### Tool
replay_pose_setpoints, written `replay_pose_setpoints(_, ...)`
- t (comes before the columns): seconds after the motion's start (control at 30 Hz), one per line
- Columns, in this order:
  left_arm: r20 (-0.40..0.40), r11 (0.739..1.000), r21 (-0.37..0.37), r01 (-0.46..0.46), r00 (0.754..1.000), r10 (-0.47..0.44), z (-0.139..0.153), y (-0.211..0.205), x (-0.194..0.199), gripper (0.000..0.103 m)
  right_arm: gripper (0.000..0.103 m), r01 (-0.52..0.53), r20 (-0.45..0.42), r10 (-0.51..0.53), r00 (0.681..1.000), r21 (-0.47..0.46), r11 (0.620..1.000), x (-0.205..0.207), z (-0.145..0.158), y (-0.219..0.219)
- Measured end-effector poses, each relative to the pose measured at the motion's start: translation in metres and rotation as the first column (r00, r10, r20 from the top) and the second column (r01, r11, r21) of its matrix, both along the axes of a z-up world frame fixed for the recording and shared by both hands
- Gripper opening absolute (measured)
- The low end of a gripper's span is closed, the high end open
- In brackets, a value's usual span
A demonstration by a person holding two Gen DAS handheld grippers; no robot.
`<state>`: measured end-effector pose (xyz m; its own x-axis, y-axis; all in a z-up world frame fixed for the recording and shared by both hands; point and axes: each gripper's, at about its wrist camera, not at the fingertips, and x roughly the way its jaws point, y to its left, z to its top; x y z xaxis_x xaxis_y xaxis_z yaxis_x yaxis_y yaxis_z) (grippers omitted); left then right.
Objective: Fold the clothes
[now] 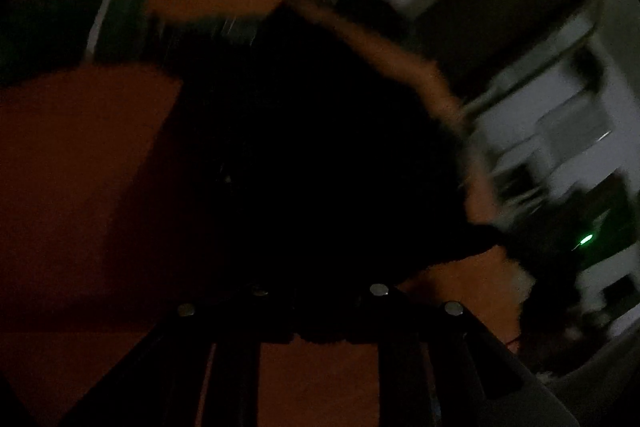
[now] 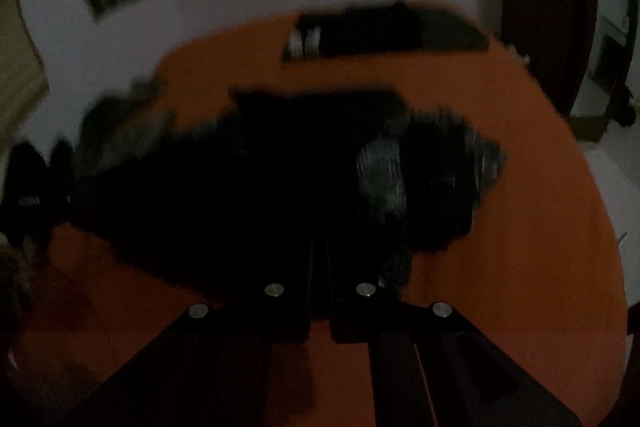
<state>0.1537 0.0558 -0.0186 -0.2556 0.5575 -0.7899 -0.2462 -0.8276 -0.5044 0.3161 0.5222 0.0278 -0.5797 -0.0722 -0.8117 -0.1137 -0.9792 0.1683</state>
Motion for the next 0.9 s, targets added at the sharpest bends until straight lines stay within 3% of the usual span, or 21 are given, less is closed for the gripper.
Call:
replay_pose_setpoints(0.1, 0.053, 0.994, -0.112, -0.011, 0.998, 0.017, -0.031, 0.003, 0.015, 0.024, 0.009, -0.039, 0.105, 0.036, 0.994, 0.021, 0.999, 0.008, -0.045, -0.013)
replay_pose_setpoints(0.17, 0.039, 0.986, -0.164, -0.030, 0.999, 0.037, -0.040, 0.004, 0.025, 0.024, 0.034, -0.038, 0.156, 0.033, 0.987, 0.026, 0.999, 0.009, -0.062, -0.015)
replay_pose_setpoints(0.23, -0.042, 0.985, -0.174, 0.000, 0.999, -0.007, -0.032, 0.009, 0.037, 0.024, 0.052, -0.014, 0.161, 0.007, 0.987, 0.039, 0.999, 0.009, -0.067, -0.016)
replay_pose_setpoints(0.27, -0.079, 0.975, -0.218, 0.032, 0.996, -0.050, -0.028, 0.016, 0.044, 0.024, 0.057, 0.010, 0.136, -0.018, 0.991, 0.064, 0.998, 0.009, -0.064, -0.016)
replay_pose_setpoints(0.37, -0.113, 0.948, -0.309, 0.081, 0.986, -0.121, -0.032, 0.034, 0.055, 0.025, 0.058, 0.034, 0.057, -0.041, 0.998, 0.117, 0.993, 0.011, -0.053, -0.022)
replay_pose_setpoints(0.5, -0.112, 0.925, -0.373, 0.070, 0.986, -0.120, -0.051, 0.055, 0.053, 0.026, 0.061, -0.074, 0.028, 0.070, 0.997, 0.168, 0.983, 0.012, -0.055, -0.049)
replay_pose_setpoints(0.63, -0.137, 0.934, -0.355, 0.030, 0.987, -0.084, -0.053, 0.057, 0.061, 0.026, 0.061, -0.072, 0.056, 0.062, 0.996, 0.196, 0.978, 0.008, -0.068, -0.062)
replay_pose_setpoints(0.73, -0.185, 0.970, -0.243, 0.013, 0.981, -0.059, -0.040, 0.040, 0.085, 0.029, 0.061, -0.039, 0.066, 0.026, 0.997, 0.197, 0.980, 0.002, -0.075, -0.064)
replay_pose_setpoints(0.8, -0.196, 0.969, -0.246, 0.020, 0.978, -0.070, -0.040, 0.041, 0.096, 0.044, 0.061, -0.003, 0.052, -0.006, 0.999, 0.167, 0.986, -0.001, -0.074, -0.058)
replay_pose_setpoints(0.9, -0.232, 0.925, -0.379, -0.020, 0.970, -0.074, -0.038, 0.054, 0.107, 0.056, 0.061, 0.030, 0.013, -0.032, 0.999, 0.146, 0.989, 0.001, -0.067, -0.051)
